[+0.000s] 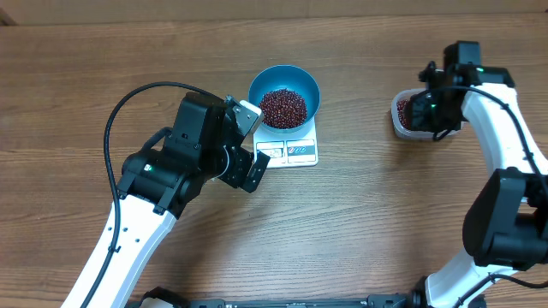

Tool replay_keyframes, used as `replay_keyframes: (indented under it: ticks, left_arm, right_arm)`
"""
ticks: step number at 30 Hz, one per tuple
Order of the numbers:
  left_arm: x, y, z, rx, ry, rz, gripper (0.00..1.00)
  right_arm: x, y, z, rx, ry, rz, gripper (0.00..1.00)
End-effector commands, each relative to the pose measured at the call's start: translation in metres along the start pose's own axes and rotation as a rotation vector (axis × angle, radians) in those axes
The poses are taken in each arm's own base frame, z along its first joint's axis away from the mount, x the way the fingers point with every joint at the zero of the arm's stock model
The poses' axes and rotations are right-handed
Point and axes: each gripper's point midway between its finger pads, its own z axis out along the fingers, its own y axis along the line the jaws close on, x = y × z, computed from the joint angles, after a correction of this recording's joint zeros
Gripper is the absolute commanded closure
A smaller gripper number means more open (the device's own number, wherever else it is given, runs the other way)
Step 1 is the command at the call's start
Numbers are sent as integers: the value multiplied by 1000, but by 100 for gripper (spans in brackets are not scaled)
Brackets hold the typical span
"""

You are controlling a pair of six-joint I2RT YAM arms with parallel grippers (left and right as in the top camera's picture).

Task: Scoop item into bowl and weigh 150g on scale
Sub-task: 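Dip the scoop into the beans again with the right gripper, then scoop through the beans and lift the filled scoop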

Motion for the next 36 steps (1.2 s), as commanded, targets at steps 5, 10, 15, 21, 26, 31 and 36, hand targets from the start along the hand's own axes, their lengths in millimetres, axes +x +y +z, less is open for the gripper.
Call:
replay_keyframes:
  ticks: [5,10,15,21,26,31,36]
  left_arm:
    - [2,-1,0,13,3,15,1]
    - [2,-1,0,13,3,15,0]
    - [2,-1,0,13,3,15,0]
    - [2,-1,0,13,3,15,0]
    - [2,-1,1,13,4,14,0]
    - [2,-1,0,13,4,14,1]
    - [2,-1,0,13,3,15,0]
  right_arm:
    - [-6,1,-8,-229,-47,36,96]
    - [-5,-6,-12,-272,-59,34,96]
    - [-1,-9,-7,-276,-37,48,97]
    - [9,-8,11,-302,33,72,96]
    - [7,-1,9,-348,26,75,97]
    - [5,1,5,-390,14,87,96]
    - [4,-4,2,-418,1,113,97]
